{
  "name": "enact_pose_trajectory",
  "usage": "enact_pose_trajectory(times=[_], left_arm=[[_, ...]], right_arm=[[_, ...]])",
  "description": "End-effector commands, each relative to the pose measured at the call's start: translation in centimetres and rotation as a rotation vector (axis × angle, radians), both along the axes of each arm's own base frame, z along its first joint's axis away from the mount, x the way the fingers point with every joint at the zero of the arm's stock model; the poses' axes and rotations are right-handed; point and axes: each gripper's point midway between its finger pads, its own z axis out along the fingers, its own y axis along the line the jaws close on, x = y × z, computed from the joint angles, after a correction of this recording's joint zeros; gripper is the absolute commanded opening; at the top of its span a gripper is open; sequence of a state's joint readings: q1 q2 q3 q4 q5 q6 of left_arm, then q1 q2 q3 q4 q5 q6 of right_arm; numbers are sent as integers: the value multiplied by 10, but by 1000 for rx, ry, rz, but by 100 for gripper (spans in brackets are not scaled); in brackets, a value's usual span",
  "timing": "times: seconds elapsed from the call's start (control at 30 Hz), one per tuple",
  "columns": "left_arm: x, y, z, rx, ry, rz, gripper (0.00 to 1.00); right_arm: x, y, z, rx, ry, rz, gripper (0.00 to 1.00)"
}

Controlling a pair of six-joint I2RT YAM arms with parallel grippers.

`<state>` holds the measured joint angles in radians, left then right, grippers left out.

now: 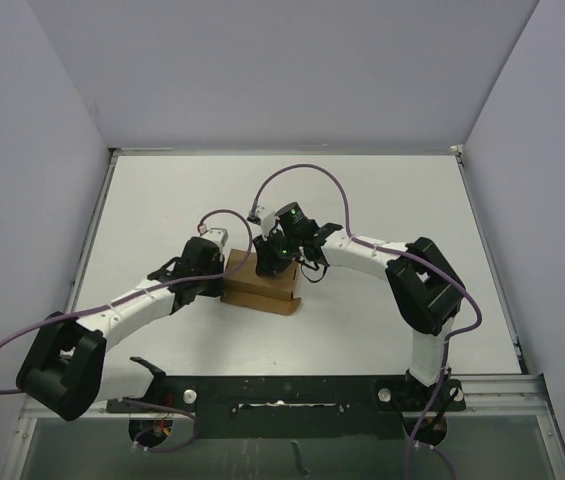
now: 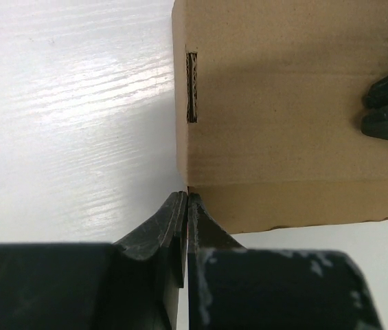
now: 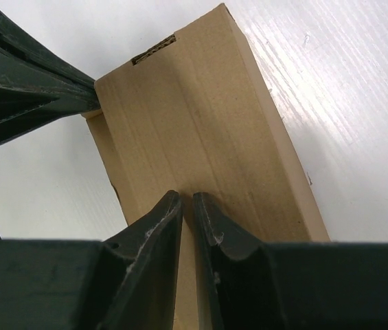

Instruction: Fold the paper box

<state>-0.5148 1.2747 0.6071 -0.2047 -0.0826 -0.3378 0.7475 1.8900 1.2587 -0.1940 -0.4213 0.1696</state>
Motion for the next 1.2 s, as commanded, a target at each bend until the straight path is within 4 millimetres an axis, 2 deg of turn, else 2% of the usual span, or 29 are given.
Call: enact_pose_trajectory(times=[0.0, 0.23, 0.47, 0.6, 0.7, 0.8, 0.87, 0.93, 1.0, 1.07, 1.17], left_arm=[[49, -31, 59, -147, -214, -37, 1], [22, -18, 52, -188, -169, 2, 6], [-6, 2, 61, -204, -127, 76, 25], [-21, 9, 54, -199, -55, 119, 30], [-27, 11, 46, -199, -16, 140, 37], [-21, 11, 48, -210, -28, 146, 51], [-9, 13, 57, -240, -57, 157, 55], [6, 16, 67, -291, -85, 172, 54], [22, 24, 70, -337, -96, 202, 44], [36, 30, 68, -368, -95, 224, 39], [55, 25, 60, -390, -64, 213, 26]], right_arm=[[-21, -13, -33, -104, 93, 8, 16], [-11, -21, -32, -107, 98, -28, 16], [-10, -22, -34, -112, 103, -27, 16], [-10, -21, -33, -110, 102, -22, 16], [-11, -21, -33, -108, 98, -2, 16], [-10, -20, -27, -101, 70, 47, 17], [-5, -23, -17, -77, 54, 79, 17], [1, -26, 1, -44, 14, 97, 18], [8, -31, 24, -5, -48, 119, 19], [10, -37, 48, 56, -97, 161, 22], [1, -55, 75, 138, -137, 294, 24]])
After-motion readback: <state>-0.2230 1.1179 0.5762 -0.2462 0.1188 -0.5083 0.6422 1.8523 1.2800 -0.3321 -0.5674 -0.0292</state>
